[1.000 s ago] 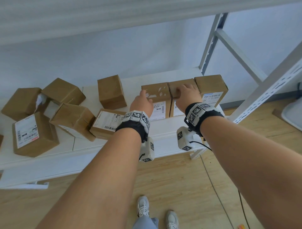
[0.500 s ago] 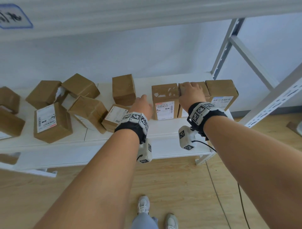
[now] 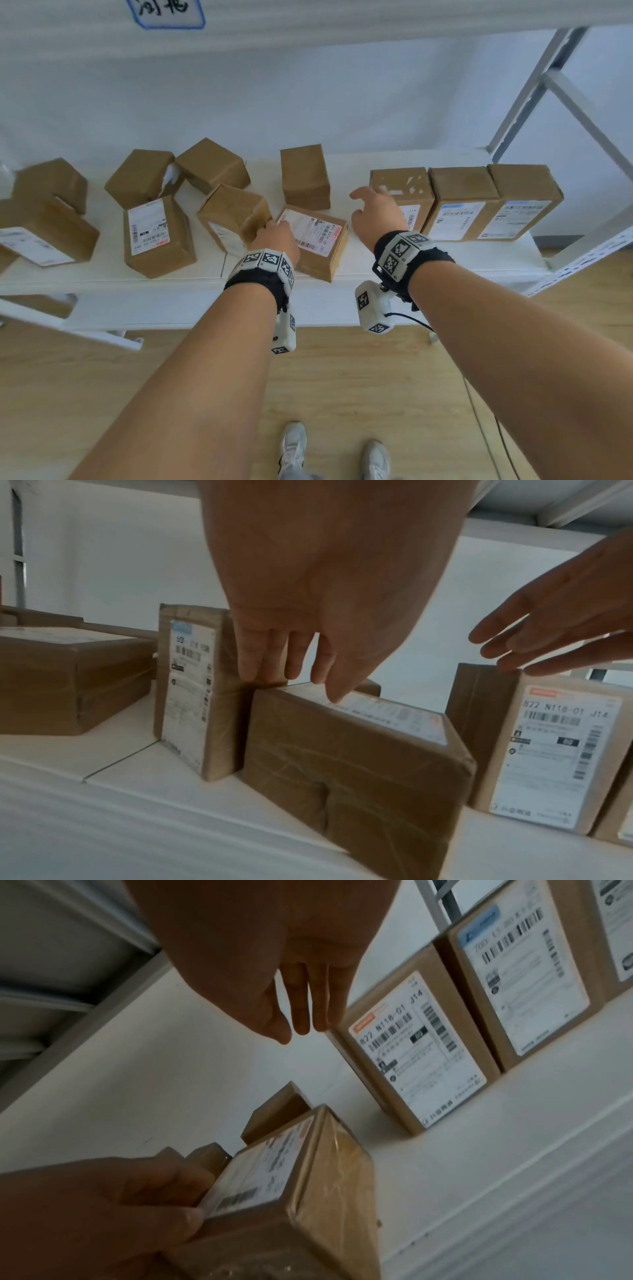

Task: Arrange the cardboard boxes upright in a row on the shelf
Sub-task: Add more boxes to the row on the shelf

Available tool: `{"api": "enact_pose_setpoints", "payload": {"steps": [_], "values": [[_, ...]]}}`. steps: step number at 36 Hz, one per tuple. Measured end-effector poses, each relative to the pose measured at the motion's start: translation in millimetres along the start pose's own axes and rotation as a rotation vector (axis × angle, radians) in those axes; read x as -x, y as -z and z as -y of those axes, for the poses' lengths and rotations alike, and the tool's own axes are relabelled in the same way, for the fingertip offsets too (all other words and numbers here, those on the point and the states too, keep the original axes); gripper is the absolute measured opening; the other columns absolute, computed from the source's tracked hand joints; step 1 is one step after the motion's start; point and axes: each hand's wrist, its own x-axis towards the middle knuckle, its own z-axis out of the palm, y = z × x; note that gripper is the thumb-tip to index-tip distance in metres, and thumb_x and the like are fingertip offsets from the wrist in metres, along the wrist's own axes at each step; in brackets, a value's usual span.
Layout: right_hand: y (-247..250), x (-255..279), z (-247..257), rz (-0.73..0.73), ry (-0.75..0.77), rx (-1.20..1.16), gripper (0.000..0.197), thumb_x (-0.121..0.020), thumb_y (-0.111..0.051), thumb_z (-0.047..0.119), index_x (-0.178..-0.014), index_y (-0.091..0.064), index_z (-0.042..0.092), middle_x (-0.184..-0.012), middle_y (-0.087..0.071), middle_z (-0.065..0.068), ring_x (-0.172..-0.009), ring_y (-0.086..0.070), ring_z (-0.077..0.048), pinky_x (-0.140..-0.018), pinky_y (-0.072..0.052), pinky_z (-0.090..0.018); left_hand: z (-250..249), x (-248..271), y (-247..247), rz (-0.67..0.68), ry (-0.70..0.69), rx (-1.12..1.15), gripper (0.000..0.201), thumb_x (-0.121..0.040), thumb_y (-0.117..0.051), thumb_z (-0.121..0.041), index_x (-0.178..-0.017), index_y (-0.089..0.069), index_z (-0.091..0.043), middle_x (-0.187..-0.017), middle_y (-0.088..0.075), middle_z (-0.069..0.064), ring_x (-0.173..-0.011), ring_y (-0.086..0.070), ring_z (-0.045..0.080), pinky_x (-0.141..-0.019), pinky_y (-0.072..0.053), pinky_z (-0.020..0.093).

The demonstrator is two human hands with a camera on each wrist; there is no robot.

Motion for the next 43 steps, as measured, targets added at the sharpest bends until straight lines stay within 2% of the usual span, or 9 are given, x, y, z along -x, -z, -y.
{"api": "enact_pose_setpoints", "payload": {"steps": [9,19,24,28,30,34,38,40,43], "values": [[-50,13,8,0.150,-0.255,0.068,0.038,-0.097,-0.044,0.018,-0.134,-0.039,0.010,-0.117,-0.063,-0.011,-0.100,-0.063,-0.027,-0.071,-0.050,-0.031,25,-12,-5,-0.010,-0.081,0.103,0.033,-0.095,-0.044,-0.009,-0.128,-0.050,-0.009,-0.129,-0.049,0.014,-0.111,-0.057,0.033,-0.090,-0.048,0.041],[-65,11,16,0.200,-0.391,0.008,0.042,-0.094,-0.043,0.010,-0.136,-0.037,0.012,-0.118,-0.062,-0.012,-0.099,-0.062,-0.028,-0.079,-0.055,-0.036,30,-18,-1,0.076,-0.057,0.160,0.046,-0.093,-0.041,-0.003,-0.137,-0.035,-0.011,-0.123,-0.058,0.017,-0.107,-0.061,0.034,-0.082,-0.052,0.041],[-62,8,18,0.230,-0.363,0.026,0.047,-0.095,-0.043,0.009,-0.141,-0.036,0.016,-0.119,-0.063,-0.009,-0.099,-0.063,-0.025,-0.082,-0.056,-0.036,29,-24,-3,0.066,-0.090,0.117,0.051,-0.093,-0.041,-0.011,-0.144,-0.033,-0.014,-0.143,-0.038,0.013,-0.124,-0.049,0.033,-0.097,-0.047,0.041],[-58,12,18,0.230,-0.393,0.033,0.050,-0.096,-0.046,0.018,-0.145,-0.034,0.019,-0.120,-0.063,-0.006,-0.096,-0.064,-0.023,-0.076,-0.056,-0.033,30,-28,-5,0.068,-0.125,0.132,0.046,-0.095,-0.042,-0.010,-0.141,-0.039,-0.010,-0.146,-0.036,0.011,-0.127,-0.048,0.031,-0.101,-0.045,0.039],[-57,14,17,0.234,-0.469,0.052,0.050,-0.096,-0.048,0.028,-0.142,-0.036,0.013,-0.114,-0.062,-0.008,-0.090,-0.062,-0.023,-0.069,-0.052,-0.031,30,-28,-7,0.056,-0.131,0.145,0.040,-0.095,-0.043,-0.008,-0.135,-0.043,-0.007,-0.141,-0.043,0.012,-0.122,-0.051,0.031,-0.097,-0.047,0.039],[-55,18,13,0.259,-0.604,0.050,0.045,-0.096,-0.045,0.046,-0.115,-0.051,0.006,-0.080,-0.056,-0.006,-0.069,-0.058,-0.021,-0.053,-0.044,-0.028,29,-25,-6,0.045,-0.129,0.119,0.034,-0.096,-0.044,-0.011,-0.129,-0.045,-0.005,-0.132,-0.050,0.015,-0.116,-0.055,0.032,-0.088,-0.048,0.039],[-55,19,9,0.277,-0.659,-0.045,0.045,-0.097,-0.040,0.049,-0.106,-0.054,0.007,-0.099,-0.066,-0.012,-0.094,-0.067,-0.029,-0.085,-0.056,-0.039,29,-25,-2,0.095,-0.174,0.046,0.026,-0.097,-0.043,-0.016,-0.116,-0.055,-0.004,-0.121,-0.057,0.016,-0.098,-0.059,0.029,-0.072,-0.044,0.034],[-58,18,9,0.255,-0.682,-0.130,0.045,-0.098,-0.041,0.045,-0.108,-0.057,0.004,-0.105,-0.068,-0.014,-0.096,-0.068,-0.030,-0.089,-0.055,-0.042,28,-25,-1,0.133,-0.210,0.018,0.023,-0.096,-0.044,-0.018,-0.103,-0.061,-0.004,-0.108,-0.064,0.015,-0.081,-0.056,0.026,-0.064,-0.041,0.031],[-60,15,14,0.257,-0.697,-0.187,0.041,-0.101,-0.040,0.036,-0.113,-0.057,0.001,-0.106,-0.068,-0.015,-0.101,-0.068,-0.031,-0.091,-0.054,-0.043,27,-22,2,0.169,-0.235,0.022,0.019,-0.094,-0.045,-0.016,-0.091,-0.060,-0.007,-0.089,-0.061,0.011,-0.074,-0.055,0.025,-0.061,-0.040,0.029]]}}
